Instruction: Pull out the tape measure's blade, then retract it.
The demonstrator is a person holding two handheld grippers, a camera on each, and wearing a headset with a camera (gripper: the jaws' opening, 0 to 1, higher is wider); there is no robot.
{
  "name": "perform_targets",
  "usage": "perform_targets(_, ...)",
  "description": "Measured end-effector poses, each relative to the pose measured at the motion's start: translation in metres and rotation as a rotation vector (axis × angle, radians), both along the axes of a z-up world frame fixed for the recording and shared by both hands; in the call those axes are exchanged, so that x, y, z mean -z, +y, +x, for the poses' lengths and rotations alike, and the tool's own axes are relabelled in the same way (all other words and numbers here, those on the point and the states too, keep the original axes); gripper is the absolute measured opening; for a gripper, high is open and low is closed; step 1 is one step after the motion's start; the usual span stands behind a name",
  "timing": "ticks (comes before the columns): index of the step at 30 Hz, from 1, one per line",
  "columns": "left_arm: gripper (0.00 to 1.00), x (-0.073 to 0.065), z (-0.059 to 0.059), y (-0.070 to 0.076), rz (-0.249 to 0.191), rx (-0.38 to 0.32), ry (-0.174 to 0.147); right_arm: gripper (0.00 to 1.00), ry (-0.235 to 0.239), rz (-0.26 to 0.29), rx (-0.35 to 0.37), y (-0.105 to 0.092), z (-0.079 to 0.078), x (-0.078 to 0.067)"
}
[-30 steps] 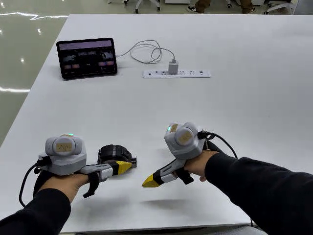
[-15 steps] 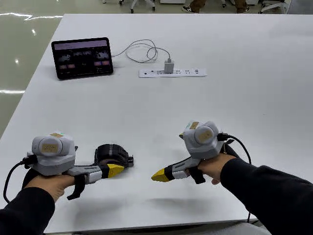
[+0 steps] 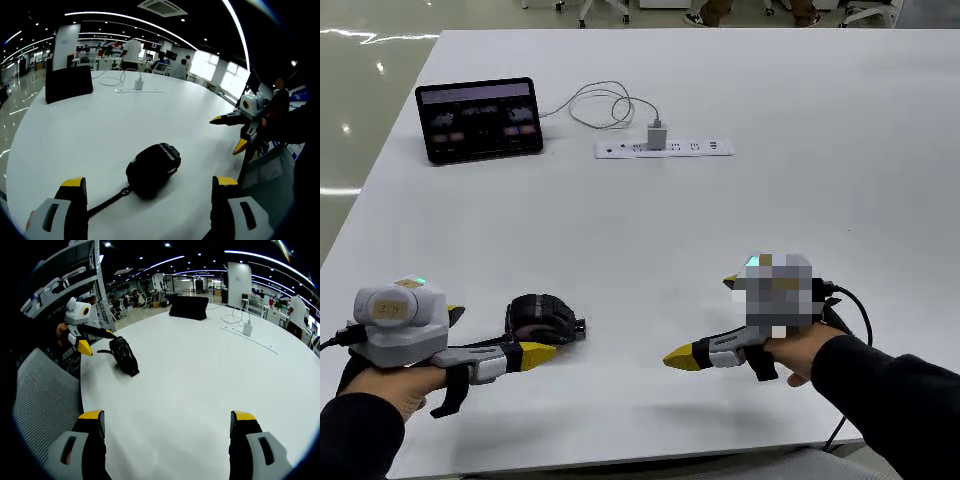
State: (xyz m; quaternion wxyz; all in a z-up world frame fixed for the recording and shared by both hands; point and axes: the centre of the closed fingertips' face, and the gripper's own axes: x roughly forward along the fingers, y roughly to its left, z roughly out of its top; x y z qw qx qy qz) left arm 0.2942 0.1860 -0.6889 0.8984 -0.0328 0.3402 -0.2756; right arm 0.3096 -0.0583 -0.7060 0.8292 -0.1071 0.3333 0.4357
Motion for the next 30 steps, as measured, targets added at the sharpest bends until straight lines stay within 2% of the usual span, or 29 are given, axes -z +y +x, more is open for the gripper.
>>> perform_targets(4,1.00,-0.002,-0.003,0.004,-0.029,0.004,0.008,1.00,0.005,-0.011,0.016,-0.016,-0.005,0.005)
perform_targets(5,1.00,-0.004,-0.003,0.004,-0.037,0.002,-0.001,1.00,0.005,-0.013,0.020,-0.020,-0.006,0.005)
perform_targets(7,1.00,-0.004,-0.004,0.010,-0.022,-0.005,0.002,1.00,0.007,-0.013,0.031,-0.029,-0.008,0.005)
perform_targets(12,1.00,-0.005,-0.006,0.020,-0.018,-0.013,0.000,1.00,0.007,-0.012,0.070,-0.054,-0.010,0.006)
perform_targets(14,1.00,-0.004,-0.007,0.027,0.001,-0.025,0.003,1.00,0.000,-0.022,0.075,-0.065,-0.012,0.003)
perform_targets(17,1.00,-0.008,-0.009,0.030,-0.007,-0.025,0.000,1.00,-0.003,-0.028,0.088,-0.080,-0.015,-0.001)
perform_targets(20,1.00,-0.008,-0.013,0.035,0.006,-0.019,-0.004,1.00,-0.003,-0.042,0.102,-0.098,-0.018,0.000)
perform_targets(23,1.00,-0.008,-0.016,0.040,0.026,-0.011,-0.007,1.00,0.002,-0.045,0.118,-0.109,-0.022,0.000)
perform_targets(30,1.00,-0.010,-0.024,0.043,0.025,0.002,-0.007,1.00,0.000,-0.037,0.148,-0.120,-0.028,-0.004)
